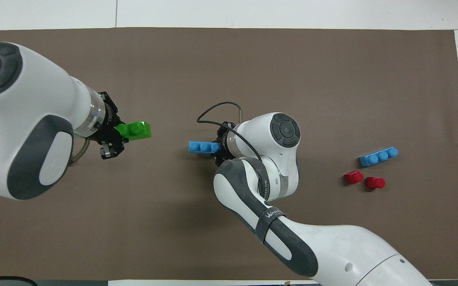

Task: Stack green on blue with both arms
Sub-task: 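Lift the green brick with the left gripper while the right gripper centers blue, then press the green brick onto the blue brick end with the left gripper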

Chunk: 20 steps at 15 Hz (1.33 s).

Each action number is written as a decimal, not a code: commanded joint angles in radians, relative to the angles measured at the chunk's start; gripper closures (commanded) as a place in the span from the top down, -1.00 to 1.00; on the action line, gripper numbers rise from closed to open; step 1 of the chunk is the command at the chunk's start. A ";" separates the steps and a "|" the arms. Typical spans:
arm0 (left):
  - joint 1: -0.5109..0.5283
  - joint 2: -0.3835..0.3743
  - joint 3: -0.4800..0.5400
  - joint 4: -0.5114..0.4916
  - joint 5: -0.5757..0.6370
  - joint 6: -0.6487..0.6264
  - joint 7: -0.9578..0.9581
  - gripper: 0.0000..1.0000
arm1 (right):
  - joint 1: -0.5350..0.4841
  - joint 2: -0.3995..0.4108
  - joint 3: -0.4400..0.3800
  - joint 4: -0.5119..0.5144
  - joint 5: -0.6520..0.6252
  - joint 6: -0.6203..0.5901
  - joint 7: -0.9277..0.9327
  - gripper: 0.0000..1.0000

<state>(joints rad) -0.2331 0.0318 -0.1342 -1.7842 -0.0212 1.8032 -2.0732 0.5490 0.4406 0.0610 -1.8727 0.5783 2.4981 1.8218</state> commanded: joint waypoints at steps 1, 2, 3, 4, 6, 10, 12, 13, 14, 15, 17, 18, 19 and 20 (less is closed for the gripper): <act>-0.064 -0.049 0.011 -0.127 -0.009 0.102 -0.100 -1.00 | 0.008 -0.011 -0.004 -0.060 0.032 0.080 -0.058 -1.00; -0.089 -0.046 0.013 -0.154 -0.006 0.151 -0.141 -1.00 | 0.009 -0.011 -0.004 -0.063 0.032 0.088 -0.059 -1.00; -0.109 -0.043 0.013 -0.176 -0.003 0.184 -0.166 -1.00 | 0.011 -0.013 -0.004 -0.069 0.032 0.090 -0.068 -1.00; -0.123 -0.038 0.011 -0.194 -0.002 0.208 -0.176 -1.00 | 0.012 -0.014 -0.004 -0.083 0.031 0.103 -0.084 -1.00; -0.155 -0.014 0.013 -0.211 0.000 0.257 -0.194 -1.00 | 0.023 -0.014 -0.004 -0.098 0.032 0.137 -0.099 -1.00; -0.204 0.006 0.013 -0.253 0.006 0.337 -0.237 -1.00 | 0.023 -0.014 -0.004 -0.099 0.038 0.139 -0.102 -1.00; -0.232 0.052 0.013 -0.253 0.053 0.375 -0.292 -1.00 | 0.023 -0.014 -0.004 -0.099 0.038 0.139 -0.105 -1.00; -0.244 0.062 0.013 -0.254 0.067 0.396 -0.316 -1.00 | 0.023 -0.014 -0.004 -0.099 0.038 0.139 -0.105 -1.00; -0.248 0.065 0.013 -0.261 0.067 0.404 -0.318 -1.00 | 0.023 -0.014 -0.004 -0.099 0.038 0.139 -0.105 -1.00; -0.262 0.071 0.013 -0.265 0.069 0.413 -0.320 -1.00 | 0.023 -0.014 -0.004 -0.099 0.038 0.139 -0.105 -1.00; -0.276 0.086 0.013 -0.287 0.078 0.452 -0.320 -1.00 | 0.023 -0.014 -0.004 -0.099 0.038 0.139 -0.113 -1.00; -0.281 0.095 0.013 -0.288 0.084 0.465 -0.320 -1.00 | 0.025 -0.014 -0.004 -0.099 0.038 0.139 -0.117 -1.00; -0.281 0.105 0.013 -0.288 0.086 0.470 -0.320 -1.00 | 0.025 -0.014 -0.004 -0.100 0.038 0.139 -0.118 -1.00; -0.285 0.114 0.013 -0.288 0.098 0.475 -0.320 -1.00 | 0.023 -0.014 -0.004 -0.100 0.038 0.139 -0.119 -1.00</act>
<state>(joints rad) -0.4977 0.1406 -0.1356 -2.0516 0.0452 2.2440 -2.3713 0.5631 0.4392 0.0609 -1.9397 0.5785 2.6117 1.7510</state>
